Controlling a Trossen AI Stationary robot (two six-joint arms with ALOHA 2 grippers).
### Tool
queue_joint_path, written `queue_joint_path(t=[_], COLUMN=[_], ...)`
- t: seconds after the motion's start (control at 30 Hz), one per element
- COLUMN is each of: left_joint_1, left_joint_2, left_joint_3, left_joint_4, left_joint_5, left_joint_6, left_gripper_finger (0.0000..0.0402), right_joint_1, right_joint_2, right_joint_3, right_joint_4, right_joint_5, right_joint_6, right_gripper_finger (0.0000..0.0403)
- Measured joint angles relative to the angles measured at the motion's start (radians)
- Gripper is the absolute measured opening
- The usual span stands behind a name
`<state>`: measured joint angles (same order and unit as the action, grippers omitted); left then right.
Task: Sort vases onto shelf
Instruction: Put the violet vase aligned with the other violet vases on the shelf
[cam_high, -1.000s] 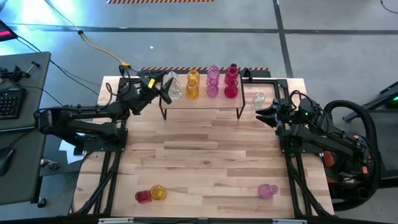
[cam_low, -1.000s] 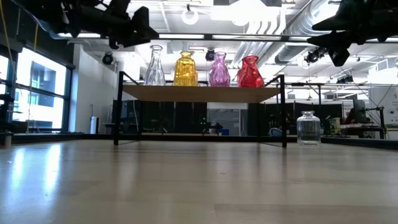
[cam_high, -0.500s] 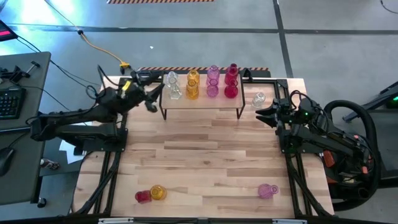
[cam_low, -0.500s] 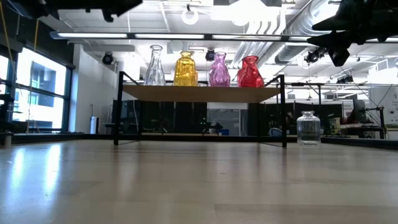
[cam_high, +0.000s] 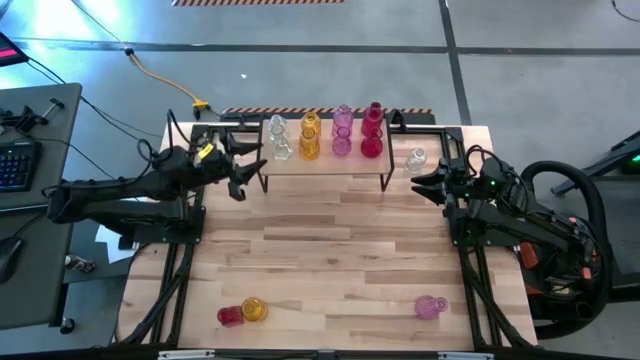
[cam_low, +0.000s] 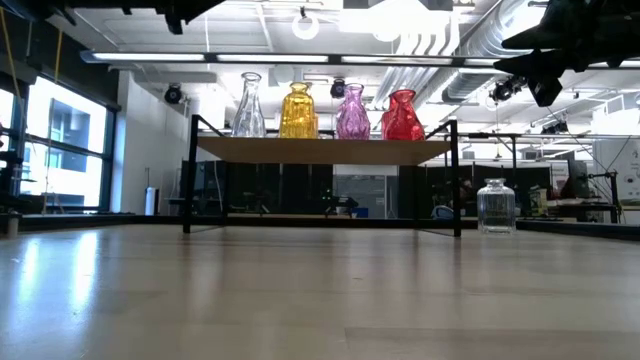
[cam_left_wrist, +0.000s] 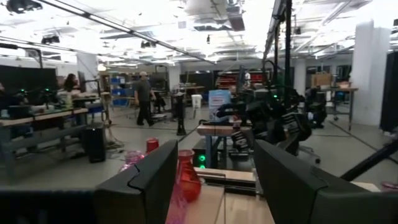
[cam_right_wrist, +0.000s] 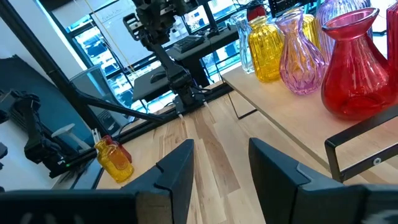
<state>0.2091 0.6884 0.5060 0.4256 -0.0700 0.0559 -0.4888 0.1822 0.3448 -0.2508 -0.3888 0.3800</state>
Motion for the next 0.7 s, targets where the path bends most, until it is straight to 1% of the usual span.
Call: queue_joint_path(t=[0.17,0.23,0.27,0.33,0.43,0.5,0.6,0.7], left_joint_1=[-0.025,-0.032,-0.036,-0.036,-0.036,-0.038,-0.043,-0.042], left_joint_2=[0.003,0.003,0.005,0.009,0.017,0.028,0.047,0.063], left_joint_3=[0.0,0.0,0.0,0.0,0.0,0.002,0.03,0.07], left_joint_4=[0.003,0.008,0.015,0.027,0.046,0.051,0.05,0.049], left_joint_5=[-0.004,-0.027,-0.043,-0.054,-0.042,-0.039,-0.045,-0.059], left_joint_6=[-0.004,-0.032,-0.055,-0.096,-0.124,-0.136,-0.136,-0.133], left_gripper_finger=[0.0202,0.0202,0.0202,0.0202,0.0202,0.0202,0.0202,0.0202], right_joint_1=[0.0,0.0,0.0,-0.001,-0.001,-0.001,-0.001,-0.001], right_joint_2=[0.0,0.0,0.0,0.0,0.0,0.0,0.0,0.001], right_joint_3=[0.0,0.0,0.0,0.0,0.0,0.0,0.0,0.0], right_joint_4=[0.0,0.0,-0.001,-0.002,-0.002,-0.002,-0.001,0.002], right_joint_5=[0.0,0.0,0.001,0.003,0.004,0.011,0.012,0.012], right_joint_6=[0.014,-0.003,-0.047,-0.185,-0.356,-0.432,-0.479,-0.424], right_gripper_finger=[0.0135,0.0135,0.0135,0.0135,0.0135,0.0135,0.0135,0.0135])
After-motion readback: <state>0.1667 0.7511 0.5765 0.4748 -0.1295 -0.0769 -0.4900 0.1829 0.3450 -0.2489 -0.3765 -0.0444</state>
